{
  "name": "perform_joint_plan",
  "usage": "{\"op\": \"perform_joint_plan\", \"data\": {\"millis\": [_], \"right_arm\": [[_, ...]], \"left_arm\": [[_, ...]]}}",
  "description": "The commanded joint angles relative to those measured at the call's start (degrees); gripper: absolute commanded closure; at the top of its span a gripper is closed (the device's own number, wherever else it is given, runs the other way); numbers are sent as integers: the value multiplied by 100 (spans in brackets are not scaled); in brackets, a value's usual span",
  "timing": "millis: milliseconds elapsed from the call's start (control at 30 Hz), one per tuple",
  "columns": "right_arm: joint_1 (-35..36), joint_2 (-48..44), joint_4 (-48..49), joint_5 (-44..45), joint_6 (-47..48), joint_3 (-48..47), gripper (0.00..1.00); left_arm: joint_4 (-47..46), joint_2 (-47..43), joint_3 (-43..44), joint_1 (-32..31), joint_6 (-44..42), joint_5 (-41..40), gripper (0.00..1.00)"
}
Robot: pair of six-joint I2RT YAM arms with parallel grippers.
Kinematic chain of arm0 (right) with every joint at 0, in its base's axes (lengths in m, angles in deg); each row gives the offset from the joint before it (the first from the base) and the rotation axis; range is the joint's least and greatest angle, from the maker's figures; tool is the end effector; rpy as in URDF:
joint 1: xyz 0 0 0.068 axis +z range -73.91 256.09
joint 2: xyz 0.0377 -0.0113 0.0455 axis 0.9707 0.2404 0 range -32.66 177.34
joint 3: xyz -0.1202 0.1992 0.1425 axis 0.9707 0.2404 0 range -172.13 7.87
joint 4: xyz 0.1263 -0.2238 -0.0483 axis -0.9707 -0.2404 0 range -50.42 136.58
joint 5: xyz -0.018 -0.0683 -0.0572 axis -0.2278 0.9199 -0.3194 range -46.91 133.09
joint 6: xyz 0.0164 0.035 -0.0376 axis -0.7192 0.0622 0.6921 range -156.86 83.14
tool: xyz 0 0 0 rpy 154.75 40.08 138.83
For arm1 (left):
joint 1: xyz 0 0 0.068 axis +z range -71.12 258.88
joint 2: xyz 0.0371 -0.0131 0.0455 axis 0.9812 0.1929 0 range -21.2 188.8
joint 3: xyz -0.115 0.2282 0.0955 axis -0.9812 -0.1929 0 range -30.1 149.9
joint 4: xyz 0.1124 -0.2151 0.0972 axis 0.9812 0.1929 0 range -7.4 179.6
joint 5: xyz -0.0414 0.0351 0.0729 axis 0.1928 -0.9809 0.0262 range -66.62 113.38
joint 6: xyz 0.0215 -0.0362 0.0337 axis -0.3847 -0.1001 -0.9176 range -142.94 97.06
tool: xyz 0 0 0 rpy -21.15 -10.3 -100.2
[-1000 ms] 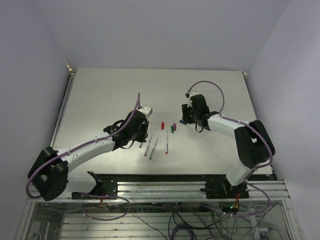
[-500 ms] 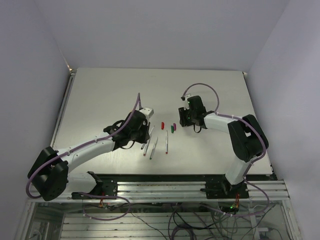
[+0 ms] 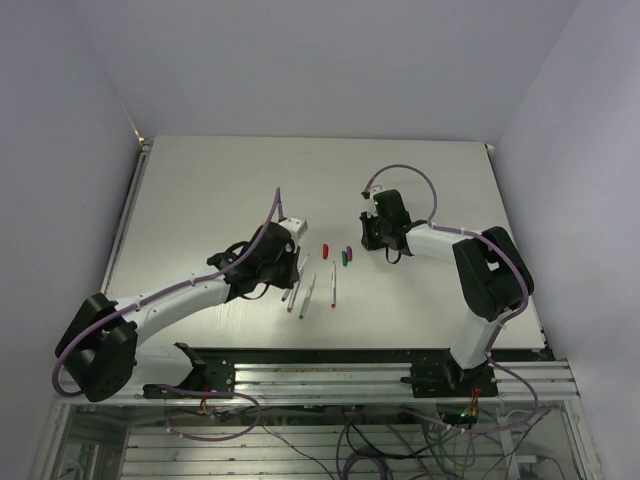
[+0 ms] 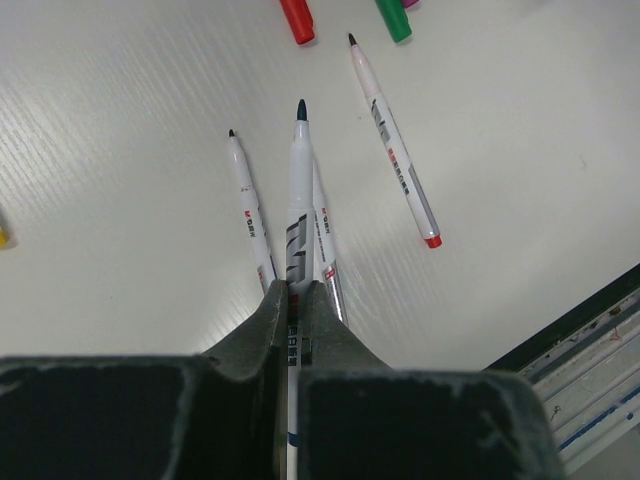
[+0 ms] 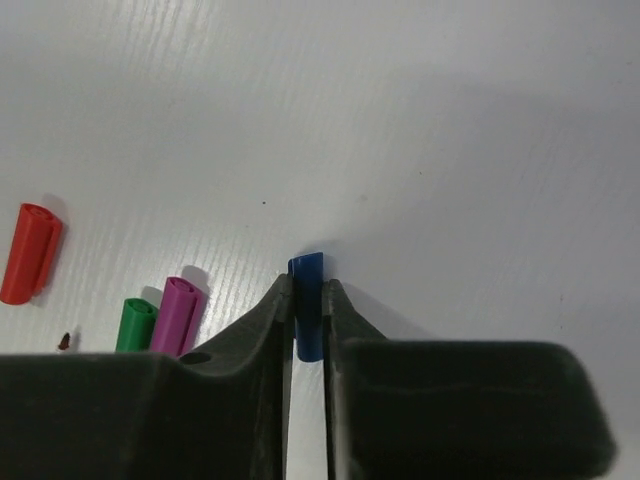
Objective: Insert the pens into the pen caps
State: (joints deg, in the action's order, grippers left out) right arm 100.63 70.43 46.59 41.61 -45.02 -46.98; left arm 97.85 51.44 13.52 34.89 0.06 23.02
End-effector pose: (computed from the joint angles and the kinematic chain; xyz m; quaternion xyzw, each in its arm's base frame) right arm 0.3278 0.1507 0.1460 -0.1376 0.9241 0.1119 0.3386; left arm 0.1894 -0.1825 0.2226 0.1666 0.9062 -0.2121 0.3257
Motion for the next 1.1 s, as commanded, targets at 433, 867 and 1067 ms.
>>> {"op": "perform_joint_plan", "data": {"millis": [433, 867, 1067], "right_arm": [[3, -1067, -39, -77, -582, 325, 100], [89, -4063, 1938, -1305, -2083, 1663, 100], [205, -4629, 3882, -1227, -2906, 2549, 100]], "left_arm": [[-374, -293, -105, -39, 12, 307, 93], [-1897, -681, -285, -41, 707, 1556, 93], [-2981, -694, -364, -68, 1144, 1940, 93]]}}
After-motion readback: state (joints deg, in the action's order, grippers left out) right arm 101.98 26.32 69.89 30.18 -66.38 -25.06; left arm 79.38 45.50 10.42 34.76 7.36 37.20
